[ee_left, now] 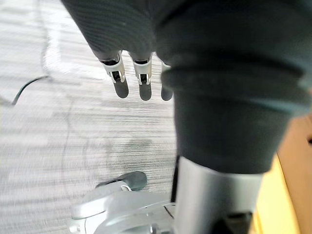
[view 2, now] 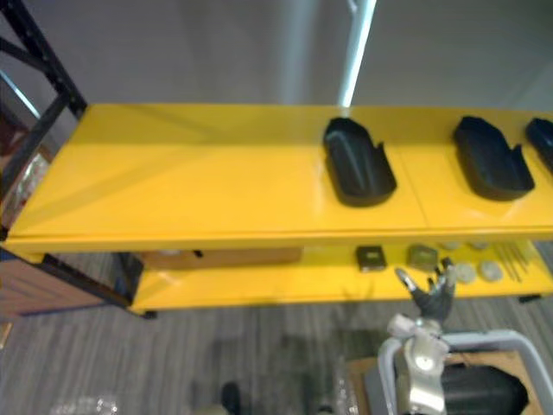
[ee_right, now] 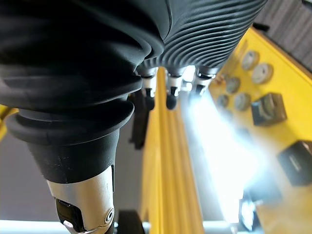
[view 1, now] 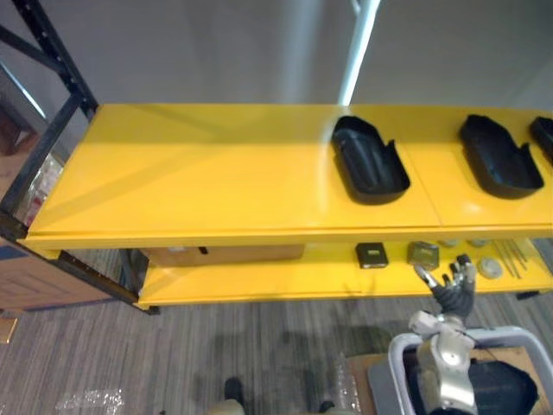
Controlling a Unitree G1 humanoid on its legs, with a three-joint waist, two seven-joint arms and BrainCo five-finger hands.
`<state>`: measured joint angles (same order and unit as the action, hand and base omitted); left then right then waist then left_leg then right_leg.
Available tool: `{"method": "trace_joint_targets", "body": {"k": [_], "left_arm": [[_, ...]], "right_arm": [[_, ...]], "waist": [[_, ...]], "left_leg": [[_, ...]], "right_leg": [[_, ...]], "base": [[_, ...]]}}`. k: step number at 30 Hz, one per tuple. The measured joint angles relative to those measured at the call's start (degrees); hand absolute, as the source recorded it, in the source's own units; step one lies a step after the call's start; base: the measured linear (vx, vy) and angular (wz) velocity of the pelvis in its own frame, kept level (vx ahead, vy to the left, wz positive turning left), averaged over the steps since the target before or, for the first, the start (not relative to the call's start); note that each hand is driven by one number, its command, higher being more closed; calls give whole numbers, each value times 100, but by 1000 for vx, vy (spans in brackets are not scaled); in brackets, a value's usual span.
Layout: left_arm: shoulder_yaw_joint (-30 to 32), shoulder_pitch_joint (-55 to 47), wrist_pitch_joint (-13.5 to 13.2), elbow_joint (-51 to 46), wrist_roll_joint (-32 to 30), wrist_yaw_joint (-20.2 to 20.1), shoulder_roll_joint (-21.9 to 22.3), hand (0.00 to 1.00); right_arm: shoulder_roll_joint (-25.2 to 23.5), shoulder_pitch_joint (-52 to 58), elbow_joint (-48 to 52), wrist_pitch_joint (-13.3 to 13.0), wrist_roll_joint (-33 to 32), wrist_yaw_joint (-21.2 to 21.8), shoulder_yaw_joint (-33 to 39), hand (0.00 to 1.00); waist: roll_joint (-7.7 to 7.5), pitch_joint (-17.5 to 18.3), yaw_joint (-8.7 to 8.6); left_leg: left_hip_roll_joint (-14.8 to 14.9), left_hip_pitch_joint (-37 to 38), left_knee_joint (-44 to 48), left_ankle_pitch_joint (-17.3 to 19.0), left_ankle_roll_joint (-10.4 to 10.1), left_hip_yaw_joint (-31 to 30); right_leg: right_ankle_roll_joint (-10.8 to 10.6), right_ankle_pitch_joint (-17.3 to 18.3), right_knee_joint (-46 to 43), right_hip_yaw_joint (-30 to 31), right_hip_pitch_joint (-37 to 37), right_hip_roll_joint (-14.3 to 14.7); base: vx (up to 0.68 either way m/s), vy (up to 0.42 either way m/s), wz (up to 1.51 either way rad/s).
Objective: Walk over and take plastic housings, then place them on the shelf
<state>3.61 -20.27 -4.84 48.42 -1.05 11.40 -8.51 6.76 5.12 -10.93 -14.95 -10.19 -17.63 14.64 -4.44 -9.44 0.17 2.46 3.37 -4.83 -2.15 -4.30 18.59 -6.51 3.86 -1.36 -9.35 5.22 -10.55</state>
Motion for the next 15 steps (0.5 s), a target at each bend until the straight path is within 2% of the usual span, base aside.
{"method": "trace_joint_targets", "body": {"k": [3,6,7,8,9,11,15], "left_arm": [[34,-31,7,14,-29,-44,-27,0],[107,-109,-13,21,-133,-60,-8,0],[177,-74,-41,14,-123,-45,30,0],[185,-57,-67,8,-118,-42,41,0],[184,10,-129,-9,-116,-40,60,0],[184,103,-286,-83,-100,-48,45,0],[196,201,-332,-204,214,120,20,0]], "right_arm": [[58,89,416,1,36,13,120,0],[397,7,658,-10,33,57,153,0],[663,-69,699,-22,-2,61,155,0],[768,-97,728,-30,-39,83,155,0],[932,-201,803,-59,-108,139,153,0],[1023,-370,825,-171,-226,154,129,0],[1079,-393,824,-266,-263,195,22,0]], "waist": [[9,5,-47],[16,0,-41],[73,-11,-43],[76,-20,-40],[173,-73,-32],[145,-257,-46],[71,-471,-84]], "left_leg": [[-33,20,133,214,-93,-7],[-19,-434,1356,1059,-13,-1012],[27,-694,2077,1512,39,-1392],[41,-801,2325,1691,46,-1544],[54,-953,2749,2011,95,-1766],[111,-1143,3138,2274,169,-1634],[147,-1328,3463,2458,182,-1298]], "right_leg": [[-27,-146,82,500,-248,16],[-81,-373,135,1161,-518,111],[-92,-490,149,1516,-654,241],[-116,-536,149,1656,-732,306],[-107,-660,171,1925,-869,423],[-31,-867,168,2126,-1110,539],[60,-1023,88,2200,-1364,552]], "base": [[-42,57,-88],[-16,32,-123],[-47,72,-130],[-101,136,-156],[-140,161,-139],[-206,170,-121],[-129,94,-56]]}}
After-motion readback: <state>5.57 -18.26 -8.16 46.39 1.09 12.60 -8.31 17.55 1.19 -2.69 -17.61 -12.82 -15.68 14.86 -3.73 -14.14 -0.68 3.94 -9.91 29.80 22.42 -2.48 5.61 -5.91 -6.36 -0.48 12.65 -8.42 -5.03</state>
